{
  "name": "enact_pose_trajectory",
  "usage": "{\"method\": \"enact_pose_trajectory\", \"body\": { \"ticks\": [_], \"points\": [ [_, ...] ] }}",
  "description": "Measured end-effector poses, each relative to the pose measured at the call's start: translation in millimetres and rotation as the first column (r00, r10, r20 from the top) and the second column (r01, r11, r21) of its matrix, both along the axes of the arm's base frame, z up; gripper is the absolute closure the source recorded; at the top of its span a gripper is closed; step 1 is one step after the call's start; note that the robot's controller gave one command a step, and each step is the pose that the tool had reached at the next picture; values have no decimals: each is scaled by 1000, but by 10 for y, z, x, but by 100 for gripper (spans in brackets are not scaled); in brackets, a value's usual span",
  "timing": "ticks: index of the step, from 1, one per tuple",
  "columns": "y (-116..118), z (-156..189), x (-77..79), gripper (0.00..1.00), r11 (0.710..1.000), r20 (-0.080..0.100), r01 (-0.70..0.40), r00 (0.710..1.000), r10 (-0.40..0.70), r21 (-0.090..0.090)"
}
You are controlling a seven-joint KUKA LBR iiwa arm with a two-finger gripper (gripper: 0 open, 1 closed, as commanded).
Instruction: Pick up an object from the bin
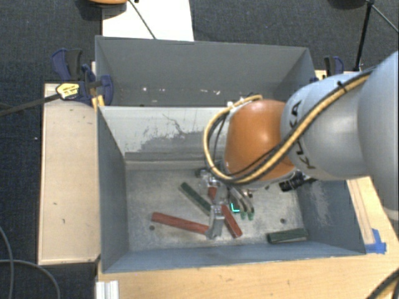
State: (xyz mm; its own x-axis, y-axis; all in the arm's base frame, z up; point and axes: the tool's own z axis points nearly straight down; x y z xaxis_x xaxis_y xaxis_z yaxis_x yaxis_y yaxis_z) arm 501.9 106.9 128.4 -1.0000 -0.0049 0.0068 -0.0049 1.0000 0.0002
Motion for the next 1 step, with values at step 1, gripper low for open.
{"method": "enact_pose_trajectory", "body": {
  "ticks": [1],
  "points": [
    [-4, 37, 21, 0, 1000, 7, 4, 1000, -4, 1]
  ]
}}
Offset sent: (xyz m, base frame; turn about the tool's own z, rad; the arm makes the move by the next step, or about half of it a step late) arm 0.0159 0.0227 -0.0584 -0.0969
